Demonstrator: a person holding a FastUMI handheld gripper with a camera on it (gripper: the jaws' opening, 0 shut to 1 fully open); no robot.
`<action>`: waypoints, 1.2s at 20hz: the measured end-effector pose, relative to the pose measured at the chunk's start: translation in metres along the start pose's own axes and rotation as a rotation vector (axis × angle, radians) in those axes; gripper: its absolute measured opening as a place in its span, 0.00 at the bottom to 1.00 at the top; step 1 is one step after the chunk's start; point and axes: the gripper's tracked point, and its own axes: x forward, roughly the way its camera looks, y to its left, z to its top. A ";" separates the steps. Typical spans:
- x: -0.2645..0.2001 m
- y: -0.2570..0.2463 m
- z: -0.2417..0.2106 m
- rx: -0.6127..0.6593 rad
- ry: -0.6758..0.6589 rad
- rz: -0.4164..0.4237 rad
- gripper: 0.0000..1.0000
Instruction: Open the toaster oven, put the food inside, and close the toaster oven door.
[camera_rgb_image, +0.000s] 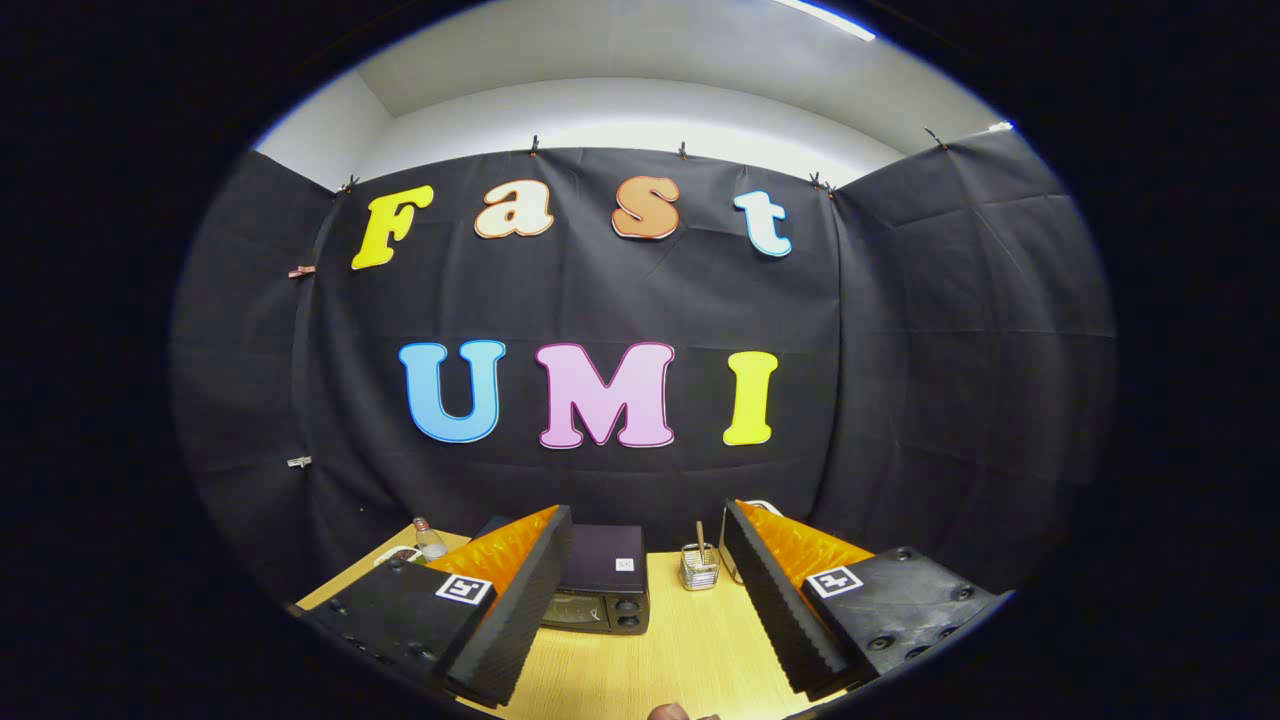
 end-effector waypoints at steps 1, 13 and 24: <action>0.001 0.002 -0.001 0.002 0.004 0.001 0.98; 0.005 0.003 -0.005 -0.004 0.011 -0.008 0.98; 0.009 0.006 -0.004 -0.011 0.005 -0.006 0.98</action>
